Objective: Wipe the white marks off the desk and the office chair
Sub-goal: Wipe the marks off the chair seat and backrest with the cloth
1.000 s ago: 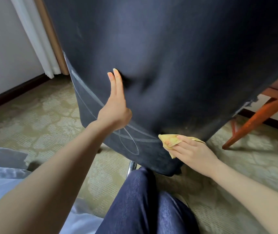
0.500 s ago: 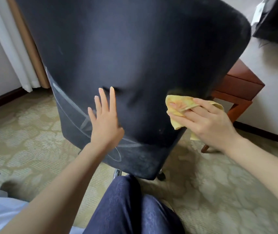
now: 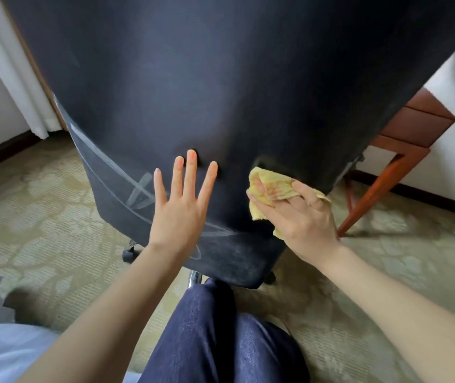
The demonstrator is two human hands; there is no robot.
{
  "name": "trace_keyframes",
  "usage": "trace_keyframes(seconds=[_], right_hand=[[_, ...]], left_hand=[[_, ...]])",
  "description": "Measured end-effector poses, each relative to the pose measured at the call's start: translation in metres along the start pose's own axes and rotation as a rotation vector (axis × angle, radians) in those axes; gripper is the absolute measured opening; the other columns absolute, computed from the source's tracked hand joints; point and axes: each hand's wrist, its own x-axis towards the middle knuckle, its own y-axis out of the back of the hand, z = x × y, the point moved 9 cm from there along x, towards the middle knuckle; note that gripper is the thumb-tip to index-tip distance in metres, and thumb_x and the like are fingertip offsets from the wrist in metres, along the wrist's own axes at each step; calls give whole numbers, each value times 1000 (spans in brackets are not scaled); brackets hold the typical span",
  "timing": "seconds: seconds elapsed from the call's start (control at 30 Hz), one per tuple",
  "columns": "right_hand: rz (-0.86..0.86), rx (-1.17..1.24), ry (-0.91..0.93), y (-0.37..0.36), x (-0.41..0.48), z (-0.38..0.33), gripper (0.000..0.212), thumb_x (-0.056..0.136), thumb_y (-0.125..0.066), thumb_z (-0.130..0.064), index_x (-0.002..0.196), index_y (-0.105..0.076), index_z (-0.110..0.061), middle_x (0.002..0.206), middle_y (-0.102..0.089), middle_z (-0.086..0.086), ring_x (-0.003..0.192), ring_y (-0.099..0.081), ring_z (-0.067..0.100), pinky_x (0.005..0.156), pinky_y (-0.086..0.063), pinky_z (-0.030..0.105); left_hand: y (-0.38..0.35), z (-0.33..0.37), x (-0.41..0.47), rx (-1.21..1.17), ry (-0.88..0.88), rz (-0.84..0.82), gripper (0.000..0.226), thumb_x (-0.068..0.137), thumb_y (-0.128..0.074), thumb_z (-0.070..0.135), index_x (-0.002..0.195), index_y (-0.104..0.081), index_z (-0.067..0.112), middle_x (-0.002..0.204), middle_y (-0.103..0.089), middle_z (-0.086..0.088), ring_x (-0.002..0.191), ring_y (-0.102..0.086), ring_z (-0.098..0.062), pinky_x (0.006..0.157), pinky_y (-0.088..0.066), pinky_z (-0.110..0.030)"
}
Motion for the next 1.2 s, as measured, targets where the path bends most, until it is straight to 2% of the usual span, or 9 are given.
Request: trace_keyframes(seconds=[0.23, 0.43, 0.57, 0.67, 0.73, 0.8, 0.87, 1.0, 1.2], right_hand=[[-276, 200, -21, -43, -54, -22, 46, 99, -29, -1, 122, -65, -17, 111, -69, -3, 100, -55, 15, 110, -27, 30], [-451, 429, -134, -36, -64, -23, 44, 89, -40, -4, 126, -60, -16, 134, -56, 2, 119, -53, 22, 109, -31, 33], [-769, 772, -437, -42, -81, -18, 58, 92, -44, 5, 139, -45, -28, 149, -33, -13, 134, -34, 20, 114, -27, 38], [-706, 1004, -691, -27, -76, -17, 56, 94, -39, 8, 136, -47, -28, 147, -32, -15, 138, -28, 13, 117, -21, 38], [-585, 1119, -838, -13, -64, -18, 56, 93, -40, 10, 132, -51, -30, 143, -37, -15, 137, -30, 7, 116, -23, 33], [-490, 1229, -960, -1, -55, -23, 57, 94, -39, 8, 127, -52, -37, 139, -41, -20, 133, -34, -1, 114, -26, 23], [-416, 1350, -1098, 9, -47, -32, 56, 96, -40, 3, 121, -50, -46, 130, -47, -29, 124, -41, -11, 108, -32, 16], [-391, 1519, -1451, 16, -53, -61, 53, 93, -48, -2, 120, -52, -47, 121, -58, -22, 113, -55, 0, 101, -44, 26], [-375, 2356, -1987, 23, -57, -119, 43, 95, -45, -33, 129, -56, -10, 129, -58, 14, 120, -55, 28, 108, -37, 39]], left_hand=[[3, 11, 5, 40, -14, 107, 119, 73, -56, -9, 132, 45, 11, 144, 34, -24, 139, 17, -44, 110, 1, -62], [7, 30, 2, 1, 10, 87, 117, 75, -58, -1, 136, 40, 12, 151, 25, -24, 141, 13, -44, 110, -1, -63], [13, 42, -1, -179, 50, -9, 106, 81, -57, 13, 143, 29, 18, 154, 24, -16, 143, 10, -41, 112, 4, -59], [8, 54, -19, -622, 119, -104, 81, 93, -49, 26, 151, 7, 25, 158, 17, -7, 146, 4, -29, 115, 3, -50], [1, 64, -38, -1056, 211, -194, 63, 96, -48, 30, 150, -17, 23, 158, -16, -5, 143, -20, -20, 118, -17, -42], [0, 69, -60, -1445, 337, -176, 45, 95, -51, 25, 139, -41, 21, 139, -49, -1, 121, -50, -13, 97, -42, -23], [3, 62, -80, -1651, 441, -67, 27, 94, -55, 24, 121, -55, 22, 116, -63, 4, 105, -60, -10, 81, -44, -15], [9, 56, -107, -1825, 369, -94, 30, 84, -64, 33, 113, -64, 26, 110, -69, 8, 104, -64, -9, 83, -51, -23], [-1, 35, -130, -1667, 406, -178, 41, 83, -70, 14, 105, -56, 46, 92, -67, 28, 84, -65, 5, 63, -50, -13]])
